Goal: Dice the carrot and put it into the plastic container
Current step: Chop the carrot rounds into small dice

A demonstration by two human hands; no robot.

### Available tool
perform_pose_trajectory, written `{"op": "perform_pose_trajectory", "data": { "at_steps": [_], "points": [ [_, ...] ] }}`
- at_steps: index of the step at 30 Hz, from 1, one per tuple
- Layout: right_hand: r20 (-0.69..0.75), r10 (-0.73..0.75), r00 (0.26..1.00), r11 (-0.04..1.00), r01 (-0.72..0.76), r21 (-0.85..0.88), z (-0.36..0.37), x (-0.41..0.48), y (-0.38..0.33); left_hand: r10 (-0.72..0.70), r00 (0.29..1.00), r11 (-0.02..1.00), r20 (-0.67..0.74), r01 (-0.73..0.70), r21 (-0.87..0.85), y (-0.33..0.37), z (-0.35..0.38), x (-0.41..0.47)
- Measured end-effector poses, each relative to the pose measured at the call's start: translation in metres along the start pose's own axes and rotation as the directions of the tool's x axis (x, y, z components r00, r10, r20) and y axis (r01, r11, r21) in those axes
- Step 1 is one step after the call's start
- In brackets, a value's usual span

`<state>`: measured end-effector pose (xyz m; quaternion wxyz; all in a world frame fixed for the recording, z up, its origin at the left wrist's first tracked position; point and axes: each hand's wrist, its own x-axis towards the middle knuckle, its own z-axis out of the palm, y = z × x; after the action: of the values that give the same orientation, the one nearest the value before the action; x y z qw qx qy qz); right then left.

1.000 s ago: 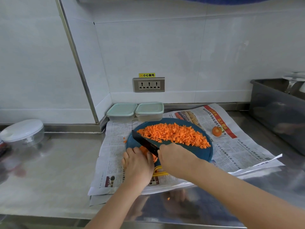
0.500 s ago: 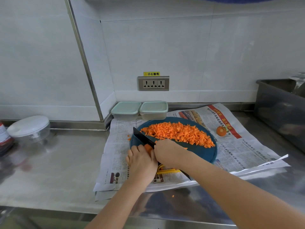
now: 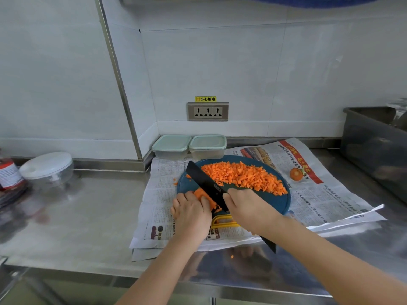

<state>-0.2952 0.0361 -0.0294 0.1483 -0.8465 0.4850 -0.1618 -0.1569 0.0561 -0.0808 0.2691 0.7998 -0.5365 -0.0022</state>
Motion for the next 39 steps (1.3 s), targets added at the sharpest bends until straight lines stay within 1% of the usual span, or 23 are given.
{"op": "perform_pose_trajectory", "data": {
  "at_steps": [2, 5, 8, 12, 16, 19, 22, 25, 30, 33, 37, 38, 39],
  "points": [
    [-0.008, -0.030, 1.000, 0.999, 0.030, 0.035, 0.003, -0.003, 0.003, 0.005, 1.000, 1.000, 0.003, -0.005, 0.019, -0.001, 0.000, 0.001],
    [0.031, -0.035, 0.999, 0.999, 0.035, -0.005, -0.001, -0.010, -0.003, -0.004, 1.000, 1.000, 0.012, 0.004, 0.009, 0.001, -0.002, 0.000],
    [0.030, -0.057, 0.998, 0.998, 0.057, -0.019, -0.002, -0.014, -0.007, 0.000, 1.000, 1.000, 0.002, -0.001, 0.030, 0.002, -0.002, 0.000],
    [0.052, -0.044, 0.998, 0.999, 0.043, 0.026, -0.009, -0.008, -0.006, 0.011, 1.000, 0.995, -0.010, -0.009, 0.100, 0.003, -0.004, 0.000],
    [0.123, -0.008, 0.992, 1.000, 0.009, -0.011, -0.017, -0.001, -0.009, 0.040, 0.999, 0.989, 0.028, -0.044, 0.141, 0.000, -0.009, 0.004],
    [0.154, -0.038, 0.987, 0.995, 0.052, -0.085, -0.023, 0.002, -0.017, 0.049, 0.997, 0.990, 0.068, -0.057, 0.126, -0.002, -0.012, 0.007],
    [0.209, -0.081, 0.975, 0.977, 0.119, -0.176, -0.025, 0.004, -0.023, 0.046, 0.997, 0.990, 0.068, -0.055, 0.128, -0.001, -0.012, 0.008],
    [0.235, -0.093, 0.967, 0.960, 0.150, -0.238, -0.025, 0.010, -0.023, 0.040, 0.997, 0.989, 0.066, -0.049, 0.143, -0.001, -0.011, 0.008],
    [0.270, -0.153, 0.951, 0.891, 0.251, -0.379, -0.020, 0.010, -0.038, 0.039, 0.997, 0.992, 0.073, -0.047, 0.114, 0.000, -0.010, 0.006],
    [0.325, -0.147, 0.934, 0.825, 0.297, -0.480, -0.013, 0.021, -0.038, 0.056, 0.996, 0.992, 0.067, -0.064, 0.113, 0.000, -0.012, 0.005],
    [0.317, -0.139, 0.938, 0.816, 0.290, -0.500, -0.004, 0.029, -0.032, 0.092, 0.994, 0.989, 0.062, -0.098, 0.111, 0.000, -0.012, 0.004],
    [0.299, -0.120, 0.947, 0.814, 0.267, -0.516, -0.002, 0.029, -0.031, 0.096, 0.993, 0.988, 0.062, -0.103, 0.112, -0.001, -0.010, 0.003],
    [0.299, -0.136, 0.944, 0.815, 0.278, -0.508, 0.002, 0.028, -0.028, 0.100, 0.994, 0.988, 0.052, -0.105, 0.116, -0.003, -0.010, 0.002]
  ]
}}
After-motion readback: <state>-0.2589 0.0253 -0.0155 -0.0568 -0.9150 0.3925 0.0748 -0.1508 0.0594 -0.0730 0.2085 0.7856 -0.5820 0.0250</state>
